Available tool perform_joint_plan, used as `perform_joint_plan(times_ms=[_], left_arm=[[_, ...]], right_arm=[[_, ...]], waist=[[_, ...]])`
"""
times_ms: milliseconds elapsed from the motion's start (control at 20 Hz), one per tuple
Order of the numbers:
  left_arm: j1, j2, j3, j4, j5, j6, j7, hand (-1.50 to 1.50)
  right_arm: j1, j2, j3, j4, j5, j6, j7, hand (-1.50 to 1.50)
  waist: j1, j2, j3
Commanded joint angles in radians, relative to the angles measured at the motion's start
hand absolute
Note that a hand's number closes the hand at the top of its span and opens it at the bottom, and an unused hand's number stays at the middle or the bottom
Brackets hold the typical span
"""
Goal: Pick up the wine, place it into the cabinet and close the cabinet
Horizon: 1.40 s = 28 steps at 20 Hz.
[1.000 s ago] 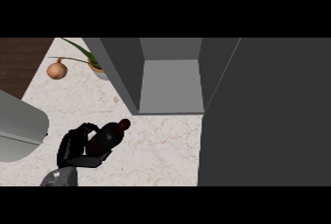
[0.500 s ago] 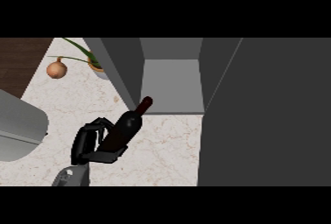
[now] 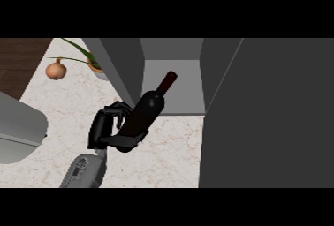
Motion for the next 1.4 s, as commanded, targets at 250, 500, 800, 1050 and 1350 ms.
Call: perform_joint_plan(times_ms=[250, 500, 800, 1050, 1350], left_arm=[[-0.136, -0.006, -0.134, 0.024, -0.095, 0.163, 0.157, 1.50], [-0.195, -0.005, -0.179, 0.005, -0.067, 0.225, 0.241, 1.50], [-0.233, -0.004, -0.276, 0.054, 0.041, 0.339, 0.251, 1.50], [-0.320, -0.003, -0.244, 0.090, -0.018, 0.373, 0.337, 1.50], [-0.318, 0.029, -0.287, 0.145, -0.101, 0.436, 0.388, 1.50]], right_arm=[[0.027, 0.011, 0.015, -0.105, -0.019, 0.000, 0.034, -1.50], [0.003, 0.000, -0.020, -0.103, -0.057, -0.004, 0.055, -1.50], [-0.020, -0.009, -0.047, -0.067, -0.078, 0.018, 0.021, -1.50], [-0.017, -0.010, -0.048, -0.059, -0.088, 0.032, 0.006, -1.50], [-0.004, -0.003, -0.020, -0.047, -0.080, 0.048, -0.006, -1.50]], waist=[[-0.003, 0.003, -0.001], [-0.009, 0.003, -0.001], [-0.034, 0.008, -0.002], [-0.050, 0.012, -0.001], [-0.070, 0.015, 0.000]])
